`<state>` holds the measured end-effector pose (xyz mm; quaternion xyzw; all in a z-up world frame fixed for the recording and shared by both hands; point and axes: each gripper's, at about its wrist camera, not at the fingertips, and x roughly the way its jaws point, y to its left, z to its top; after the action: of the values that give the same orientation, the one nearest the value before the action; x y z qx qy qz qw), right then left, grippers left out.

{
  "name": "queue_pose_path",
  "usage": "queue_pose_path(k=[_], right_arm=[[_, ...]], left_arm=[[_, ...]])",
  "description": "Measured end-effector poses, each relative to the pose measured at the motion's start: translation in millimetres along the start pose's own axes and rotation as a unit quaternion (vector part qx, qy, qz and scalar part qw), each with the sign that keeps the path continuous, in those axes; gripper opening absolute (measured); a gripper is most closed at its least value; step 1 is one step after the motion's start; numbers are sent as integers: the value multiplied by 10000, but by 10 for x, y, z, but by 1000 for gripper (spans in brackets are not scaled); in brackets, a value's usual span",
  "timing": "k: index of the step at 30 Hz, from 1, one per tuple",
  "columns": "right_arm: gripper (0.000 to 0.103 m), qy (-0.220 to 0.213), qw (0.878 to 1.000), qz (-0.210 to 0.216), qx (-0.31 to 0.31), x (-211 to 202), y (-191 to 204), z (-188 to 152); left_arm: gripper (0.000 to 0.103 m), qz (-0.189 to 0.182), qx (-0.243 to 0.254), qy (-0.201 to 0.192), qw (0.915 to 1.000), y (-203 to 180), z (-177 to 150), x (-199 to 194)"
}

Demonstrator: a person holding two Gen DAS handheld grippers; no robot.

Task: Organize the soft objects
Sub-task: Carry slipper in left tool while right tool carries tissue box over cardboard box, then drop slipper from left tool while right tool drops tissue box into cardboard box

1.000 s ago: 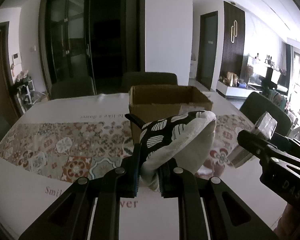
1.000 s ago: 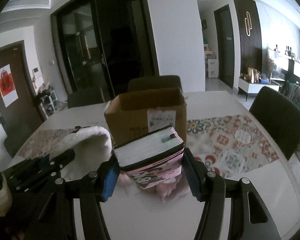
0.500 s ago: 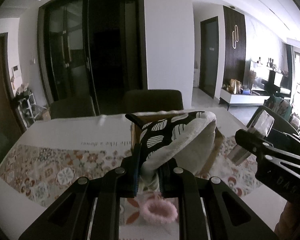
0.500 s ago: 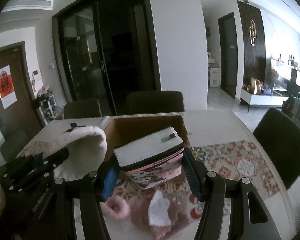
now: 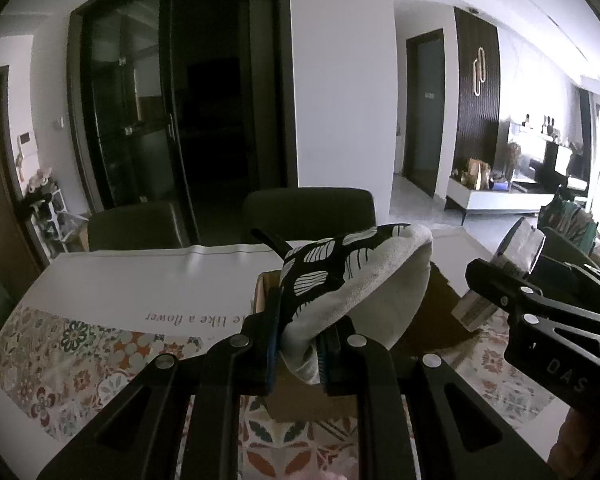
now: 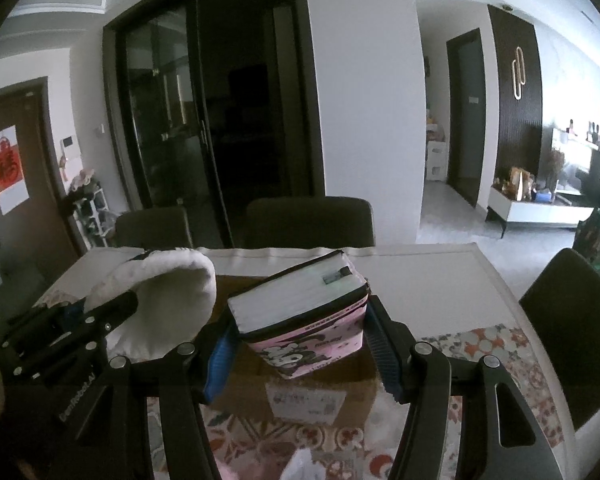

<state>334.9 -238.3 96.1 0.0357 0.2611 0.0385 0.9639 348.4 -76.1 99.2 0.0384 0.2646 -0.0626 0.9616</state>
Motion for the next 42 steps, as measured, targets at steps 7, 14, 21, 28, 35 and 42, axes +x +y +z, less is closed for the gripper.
queue_pose_path(k=[7,14,21,28,35,42], right_arm=[[61,293,9996,45,45,435,-91,-10],[61,531,9986,-13,-28,732,-122,-43],[68,793,9968,122,32,896,-151,-47],[78,714,9974,-44,-1,864,-137,-30],[78,622,9978,-220,100,638,-133,-5],[78,576,9978,-321,107,314,-69,-47]], left_arm=[[17,-52,-19,282,9996,-56,17,415],[18,-99,29,527,9986,-97,-12,735],[36,-256,-54,711,9971,-86,-75,898],[51,-253,0,640,9976,-72,-70,866],[54,-113,19,504,9987,-42,-48,619],[56,21,83,276,9996,5,-101,207]])
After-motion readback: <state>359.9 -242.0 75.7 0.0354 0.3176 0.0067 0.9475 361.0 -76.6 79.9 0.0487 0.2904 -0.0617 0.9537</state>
